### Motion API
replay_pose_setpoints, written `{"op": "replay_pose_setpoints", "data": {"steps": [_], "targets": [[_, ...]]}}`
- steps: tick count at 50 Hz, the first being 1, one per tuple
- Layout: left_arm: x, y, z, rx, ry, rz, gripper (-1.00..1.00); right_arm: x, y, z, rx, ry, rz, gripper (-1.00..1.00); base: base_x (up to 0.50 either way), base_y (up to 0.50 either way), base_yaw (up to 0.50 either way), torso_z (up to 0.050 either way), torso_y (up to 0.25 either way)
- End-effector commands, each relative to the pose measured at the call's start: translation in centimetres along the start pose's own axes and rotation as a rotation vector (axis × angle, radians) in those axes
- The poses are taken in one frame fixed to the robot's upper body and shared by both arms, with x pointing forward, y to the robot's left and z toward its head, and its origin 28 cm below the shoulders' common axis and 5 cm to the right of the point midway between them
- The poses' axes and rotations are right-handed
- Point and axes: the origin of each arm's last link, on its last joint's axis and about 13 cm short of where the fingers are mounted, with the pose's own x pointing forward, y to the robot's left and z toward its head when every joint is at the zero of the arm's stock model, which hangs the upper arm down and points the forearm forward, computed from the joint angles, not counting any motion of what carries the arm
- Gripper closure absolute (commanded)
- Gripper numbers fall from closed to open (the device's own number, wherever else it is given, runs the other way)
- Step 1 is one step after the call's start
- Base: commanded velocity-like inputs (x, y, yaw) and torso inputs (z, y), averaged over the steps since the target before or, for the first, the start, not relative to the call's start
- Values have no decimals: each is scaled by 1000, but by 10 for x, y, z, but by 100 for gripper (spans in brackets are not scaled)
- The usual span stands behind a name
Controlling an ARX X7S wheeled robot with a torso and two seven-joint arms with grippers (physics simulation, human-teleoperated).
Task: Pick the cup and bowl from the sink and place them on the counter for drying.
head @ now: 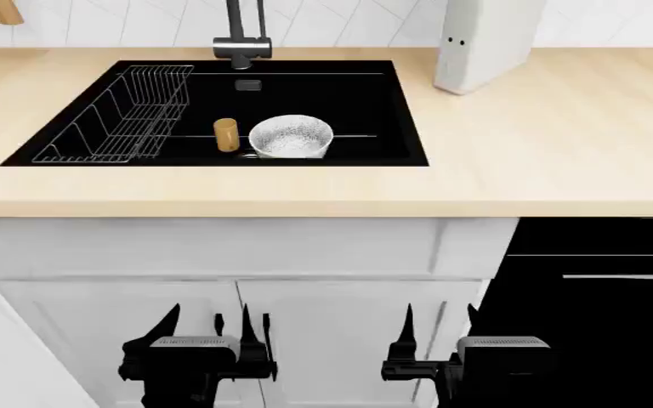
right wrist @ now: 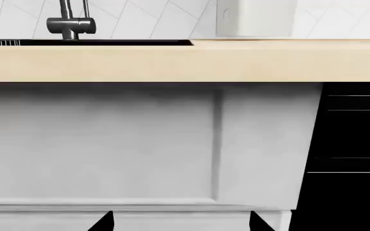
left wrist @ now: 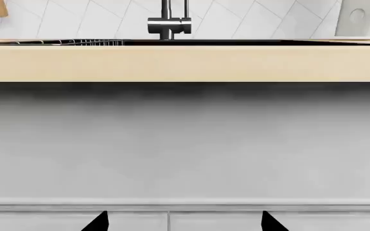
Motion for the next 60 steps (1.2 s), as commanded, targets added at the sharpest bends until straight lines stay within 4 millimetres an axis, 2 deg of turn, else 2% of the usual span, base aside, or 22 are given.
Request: {"op": "replay_pose_setpoints", "data": {"steps": [1,33,45,60], "targets": [[-2,-3,1,5,0,-14,-100,0,1,0,3,-2,2,-100,0,0,0,0,0],[0,2,2,27,-35,-16,-100,1,2,1,-23,1,13,-100,0,0,0,0,0],[1,-3,5,8,-48,-22,-100,2,3,0,-37,14,18,-100,0,0,0,50,0],[-1,3,4,7,-50,-24,-100,1,3,0,-37,13,18,-100,0,0,0,50,0]]}}
